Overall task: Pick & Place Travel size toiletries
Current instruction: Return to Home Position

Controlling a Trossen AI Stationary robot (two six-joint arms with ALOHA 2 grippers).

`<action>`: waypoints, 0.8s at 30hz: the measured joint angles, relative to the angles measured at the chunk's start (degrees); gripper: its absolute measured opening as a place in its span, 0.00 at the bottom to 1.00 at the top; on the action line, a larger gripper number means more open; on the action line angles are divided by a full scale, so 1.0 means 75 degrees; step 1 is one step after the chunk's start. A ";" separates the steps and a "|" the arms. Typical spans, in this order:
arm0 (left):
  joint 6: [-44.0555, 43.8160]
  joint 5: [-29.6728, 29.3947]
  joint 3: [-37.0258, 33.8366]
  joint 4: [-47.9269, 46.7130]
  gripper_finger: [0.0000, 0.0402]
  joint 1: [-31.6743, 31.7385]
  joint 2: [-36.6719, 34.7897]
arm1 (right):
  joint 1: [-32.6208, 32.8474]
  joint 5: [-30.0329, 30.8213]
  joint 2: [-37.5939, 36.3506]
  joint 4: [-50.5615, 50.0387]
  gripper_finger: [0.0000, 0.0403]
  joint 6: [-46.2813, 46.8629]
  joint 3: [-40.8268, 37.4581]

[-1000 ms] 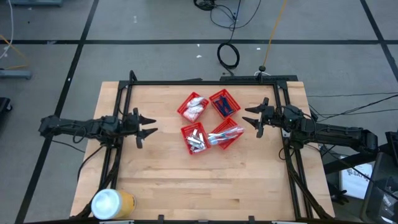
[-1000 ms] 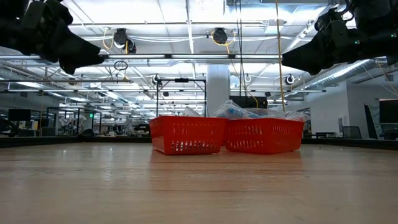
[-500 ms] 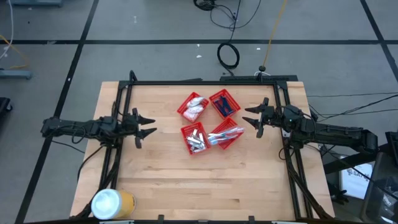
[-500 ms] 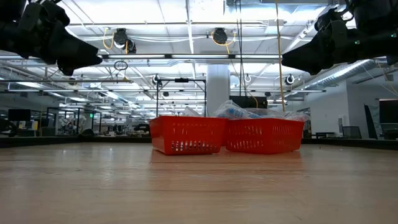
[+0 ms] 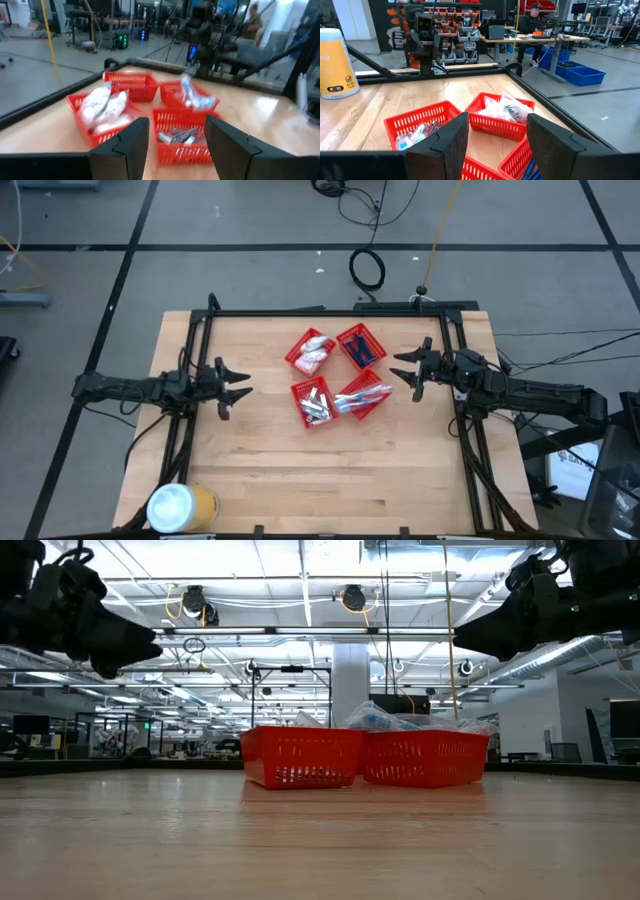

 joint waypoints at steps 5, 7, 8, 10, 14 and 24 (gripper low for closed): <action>0.0012 0.0064 -0.0147 0.0389 0.46 0.0000 0.0060 | 0.0000 -0.0001 -0.0003 0.0012 0.46 0.0004 0.0000; 0.0011 0.0055 -0.0147 0.0380 0.46 0.0000 0.0043 | 0.0000 -0.0013 -0.0003 0.0078 0.46 0.0054 0.0000; 0.0011 0.0047 -0.0147 0.0359 0.46 0.0000 0.0049 | 0.0000 -0.0029 -0.0009 0.0111 0.46 0.0082 0.0000; 0.0010 0.0035 -0.0144 0.0313 0.46 0.0000 0.0061 | 0.0000 -0.0078 -0.0116 0.0055 0.46 0.0114 0.0000; 0.0007 0.0135 -0.0144 0.0303 0.46 0.0000 0.0257 | 0.0000 -0.0392 -0.0586 -0.0670 0.46 -0.0006 0.0003; 0.0007 0.0154 -0.0156 0.0414 0.46 0.0000 0.0360 | 0.0000 -0.0582 -0.2042 -0.2116 0.46 0.0231 -0.0024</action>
